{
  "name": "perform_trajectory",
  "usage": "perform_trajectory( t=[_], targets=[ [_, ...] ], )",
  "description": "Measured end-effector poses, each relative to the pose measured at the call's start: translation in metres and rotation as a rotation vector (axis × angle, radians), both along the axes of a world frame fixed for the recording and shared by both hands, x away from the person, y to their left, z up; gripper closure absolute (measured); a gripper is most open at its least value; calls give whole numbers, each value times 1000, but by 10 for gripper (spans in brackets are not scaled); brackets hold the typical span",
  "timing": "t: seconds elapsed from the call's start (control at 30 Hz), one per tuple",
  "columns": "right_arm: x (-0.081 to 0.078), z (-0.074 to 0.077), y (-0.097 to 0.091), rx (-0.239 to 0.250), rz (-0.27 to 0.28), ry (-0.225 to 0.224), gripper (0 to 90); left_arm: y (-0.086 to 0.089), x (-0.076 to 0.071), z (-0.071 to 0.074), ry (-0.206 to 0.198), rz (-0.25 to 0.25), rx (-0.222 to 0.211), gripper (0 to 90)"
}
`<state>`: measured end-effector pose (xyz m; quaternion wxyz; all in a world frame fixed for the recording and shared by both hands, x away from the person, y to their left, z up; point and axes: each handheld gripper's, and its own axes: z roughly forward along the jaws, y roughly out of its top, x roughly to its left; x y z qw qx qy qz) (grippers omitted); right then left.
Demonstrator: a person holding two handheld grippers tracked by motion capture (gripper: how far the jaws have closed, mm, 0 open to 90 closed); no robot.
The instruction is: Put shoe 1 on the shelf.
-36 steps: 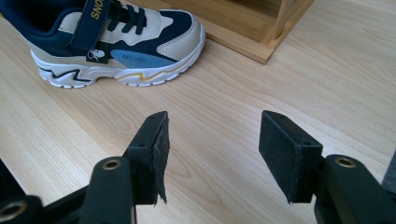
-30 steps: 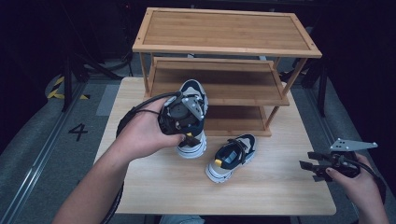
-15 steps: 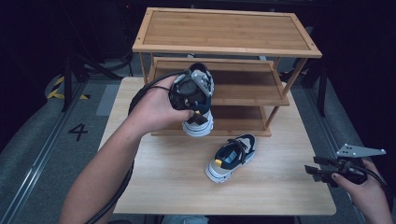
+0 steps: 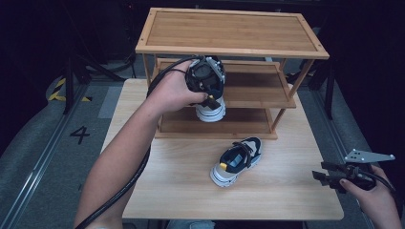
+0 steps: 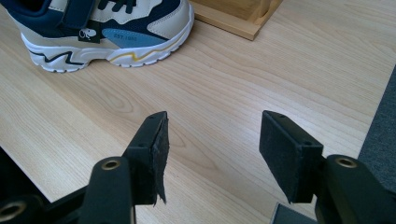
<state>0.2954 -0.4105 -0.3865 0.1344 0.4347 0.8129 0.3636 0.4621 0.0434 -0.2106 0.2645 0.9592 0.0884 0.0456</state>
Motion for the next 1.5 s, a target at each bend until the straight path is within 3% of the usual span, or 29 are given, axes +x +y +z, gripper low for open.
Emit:
perform_trajectory(
  t=[0.13,0.3,0.47,0.5,0.57,0.6,0.63,0.87,0.97,1.03,1.1,1.13,1.17,1.2,1.3,1.4,1.5],
  targets=[
    [0,1,-1,1,5,-10,435,-5,9,-4,-8,-24,19,704],
    [-1,1,-1,-1,3,-13,435,-9,20,-10,30,-27,4,702],
    [0,2,1,-5,13,-29,435,-11,21,-9,28,-22,13,689],
    [0,2,1,-5,18,-34,435,-11,20,-9,21,-12,13,681],
    [0,2,3,-5,24,-37,434,-11,19,-6,-31,19,16,611],
    [0,3,3,-5,27,-37,433,-11,19,-5,-63,30,-6,536],
    [0,3,4,-6,30,-40,432,-10,18,-4,-67,44,-22,463],
    [2,2,7,-6,40,-37,424,-1,5,11,-106,78,-114,426],
    [6,3,9,-9,51,-43,422,4,-5,18,-133,84,-121,413],
    [8,3,11,-8,56,-44,420,10,-10,22,-140,94,-150,421],
    [11,3,14,-9,66,-41,420,17,-15,23,-151,133,-191,432],
    [12,3,15,-9,70,-42,420,23,-18,24,-132,140,-221,454],
    [12,3,15,-9,70,-42,420,23,-18,24,-132,140,-221,501],
    [14,3,17,-9,78,-41,420,29,-23,24,-106,152,-273,501],
    [19,3,23,-8,95,-41,420,39,-34,24,-88,160,-334,528],
    [25,4,29,-13,116,-44,420,42,-44,19,-60,153,-349,575],
    [29,4,34,-12,133,-41,420,43,-50,11,-57,151,-344,655]
  ],
)
